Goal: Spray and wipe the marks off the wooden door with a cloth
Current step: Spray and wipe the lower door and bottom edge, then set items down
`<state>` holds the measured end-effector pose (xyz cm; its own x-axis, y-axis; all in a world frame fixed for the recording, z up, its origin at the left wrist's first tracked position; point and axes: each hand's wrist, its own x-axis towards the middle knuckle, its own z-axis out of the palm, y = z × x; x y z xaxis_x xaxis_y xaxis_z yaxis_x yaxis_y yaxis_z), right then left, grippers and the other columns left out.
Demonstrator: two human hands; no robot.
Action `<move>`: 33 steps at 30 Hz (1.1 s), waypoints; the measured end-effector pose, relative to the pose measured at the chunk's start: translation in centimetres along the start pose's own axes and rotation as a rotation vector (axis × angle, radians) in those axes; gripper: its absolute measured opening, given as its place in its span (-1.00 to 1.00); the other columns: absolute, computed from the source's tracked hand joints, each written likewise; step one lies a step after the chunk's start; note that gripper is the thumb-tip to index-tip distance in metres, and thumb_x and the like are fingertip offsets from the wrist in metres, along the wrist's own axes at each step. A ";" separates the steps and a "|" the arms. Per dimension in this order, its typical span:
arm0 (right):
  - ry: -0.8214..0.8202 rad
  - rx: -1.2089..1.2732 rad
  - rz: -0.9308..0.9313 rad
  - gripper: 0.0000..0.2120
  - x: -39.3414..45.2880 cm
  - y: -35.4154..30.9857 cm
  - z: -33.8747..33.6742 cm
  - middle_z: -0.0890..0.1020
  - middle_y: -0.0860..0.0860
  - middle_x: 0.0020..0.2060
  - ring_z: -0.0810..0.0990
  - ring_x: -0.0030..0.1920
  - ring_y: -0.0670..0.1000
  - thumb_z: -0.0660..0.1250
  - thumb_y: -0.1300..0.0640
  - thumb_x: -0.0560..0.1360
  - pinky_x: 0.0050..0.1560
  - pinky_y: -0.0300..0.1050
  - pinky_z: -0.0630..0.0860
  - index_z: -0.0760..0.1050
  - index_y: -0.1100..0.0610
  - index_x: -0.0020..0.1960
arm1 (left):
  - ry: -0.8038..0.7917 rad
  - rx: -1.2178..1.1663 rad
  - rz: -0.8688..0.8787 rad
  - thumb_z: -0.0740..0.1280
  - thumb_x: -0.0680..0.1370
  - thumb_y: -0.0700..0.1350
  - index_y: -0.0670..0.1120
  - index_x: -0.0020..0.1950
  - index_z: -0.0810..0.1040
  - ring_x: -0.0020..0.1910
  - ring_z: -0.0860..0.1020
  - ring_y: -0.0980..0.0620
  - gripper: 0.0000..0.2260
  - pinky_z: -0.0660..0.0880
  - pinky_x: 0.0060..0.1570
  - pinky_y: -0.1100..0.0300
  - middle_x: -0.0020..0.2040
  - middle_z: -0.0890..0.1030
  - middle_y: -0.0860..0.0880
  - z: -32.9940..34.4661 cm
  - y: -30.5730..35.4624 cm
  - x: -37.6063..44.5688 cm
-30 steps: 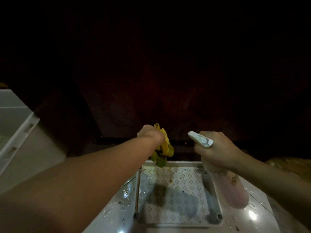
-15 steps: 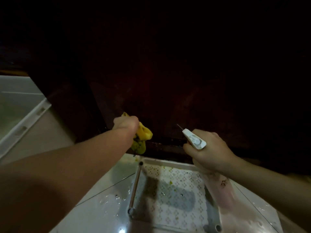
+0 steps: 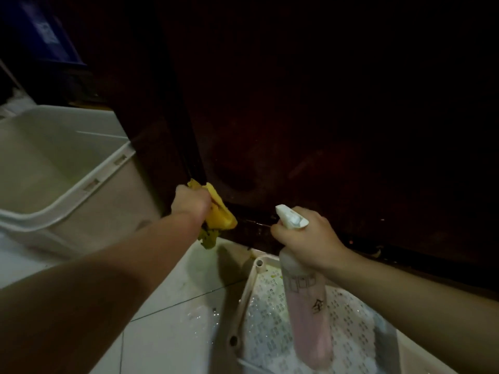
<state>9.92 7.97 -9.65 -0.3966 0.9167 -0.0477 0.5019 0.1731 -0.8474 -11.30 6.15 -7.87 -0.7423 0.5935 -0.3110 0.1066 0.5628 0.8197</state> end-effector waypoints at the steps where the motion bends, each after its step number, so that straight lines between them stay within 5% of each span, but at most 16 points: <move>1: 0.043 -0.044 -0.030 -0.83 0.3 0.0 0.6 0.56 -0.02 -0.34 0.55 -0.28 0.00 0.38 0.03 0.40 -0.29 -0.05 0.48 0.45 0.05 -0.30 | -0.040 0.027 0.014 0.19 0.61 -0.13 -0.16 0.34 0.35 0.15 0.48 -0.20 -0.70 0.42 0.20 -0.12 0.15 0.50 -0.17 0.0 -0.5 0.3; 5: 0.047 -0.190 -0.088 -0.80 1.0 -0.1 2.2 0.50 -0.04 -0.41 0.51 -0.36 0.04 0.31 -0.01 0.35 -0.35 -0.05 0.42 0.36 0.02 -0.37 | -0.173 0.087 0.074 0.21 0.59 -0.18 -0.05 0.06 0.41 -0.08 0.49 -0.03 -0.93 0.43 0.00 -0.01 -0.03 0.51 -0.08 -0.3 -2.0 1.2; 8: 0.034 -0.208 -0.119 -0.84 1.6 -0.5 2.8 0.49 -0.05 -0.38 0.48 -0.36 0.01 0.26 -0.04 0.33 -0.36 -0.08 0.35 0.35 0.01 -0.32 | -0.232 0.063 0.068 0.21 0.58 -0.21 0.00 -0.07 0.40 -0.08 0.50 -0.02 -0.89 0.45 -0.08 0.04 -0.05 0.52 -0.09 -0.5 -3.0 1.6; 13: -0.028 -0.159 -0.182 -0.90 2.2 -1.8 4.0 0.53 -0.07 -0.21 0.52 -0.20 -0.08 0.35 0.01 0.42 -0.31 -0.16 0.34 0.42 -0.04 -0.17 | -0.219 -0.027 0.084 0.21 0.57 -0.19 0.00 -0.04 0.41 -0.10 0.50 0.00 -0.91 0.45 -0.15 0.08 -0.05 0.52 -0.07 0.0 -2.6 2.0; 18: 0.165 -0.164 -0.298 -0.73 2.4 -4.4 5.2 0.42 -0.09 -0.49 0.44 -0.44 -0.07 0.31 -0.04 0.39 -0.41 -0.14 0.29 0.30 -0.03 -0.39 | -0.077 -0.141 0.090 0.18 0.59 -0.17 -0.06 0.11 0.40 -0.21 0.46 0.05 -0.89 0.37 -0.29 0.16 -0.12 0.48 -0.02 -0.4 -1.4 2.5; 20: 0.210 -0.140 -0.276 -0.69 2.6 -5.2 5.0 0.39 -0.11 -0.53 0.41 -0.50 -0.11 0.33 0.01 0.39 -0.44 -0.17 0.28 0.28 -0.02 -0.43 | -0.027 -0.189 0.073 0.16 0.60 -0.18 -0.05 0.11 0.37 -0.23 0.43 0.06 -0.89 0.41 -0.17 0.10 -0.14 0.46 -0.01 -1.2 -1.3 3.0; 26: -0.040 -0.053 -0.268 -0.80 3.8 -8.0 3.3 0.51 -0.09 -0.35 0.47 -0.38 -0.20 0.38 -0.06 0.42 -0.40 -0.31 0.37 0.49 0.07 -0.18 | -0.014 -0.215 0.081 0.20 0.59 -0.17 -0.04 0.16 0.39 -0.10 0.47 -0.02 -0.84 0.46 0.01 0.01 -0.06 0.49 -0.04 -3.1 -1.2 4.1; 33: 0.126 -0.125 -0.198 -0.73 3.9 -7.3 3.6 0.46 -0.01 -0.46 0.43 -0.45 -0.07 0.37 0.09 0.43 -0.47 -0.21 0.34 0.39 0.16 -0.36 | -0.008 -0.213 0.120 0.21 0.57 -0.19 -0.04 0.06 0.43 -0.17 0.49 0.01 -0.89 0.41 -0.24 0.12 -0.11 0.50 -0.05 -3.3 -0.9 4.5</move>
<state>1.95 9.03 -5.53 -0.4018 0.8968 0.1850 0.5183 0.3893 -0.7615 -16.92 6.39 -8.45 -0.7275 0.6538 -0.2080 0.0515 0.3543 0.9337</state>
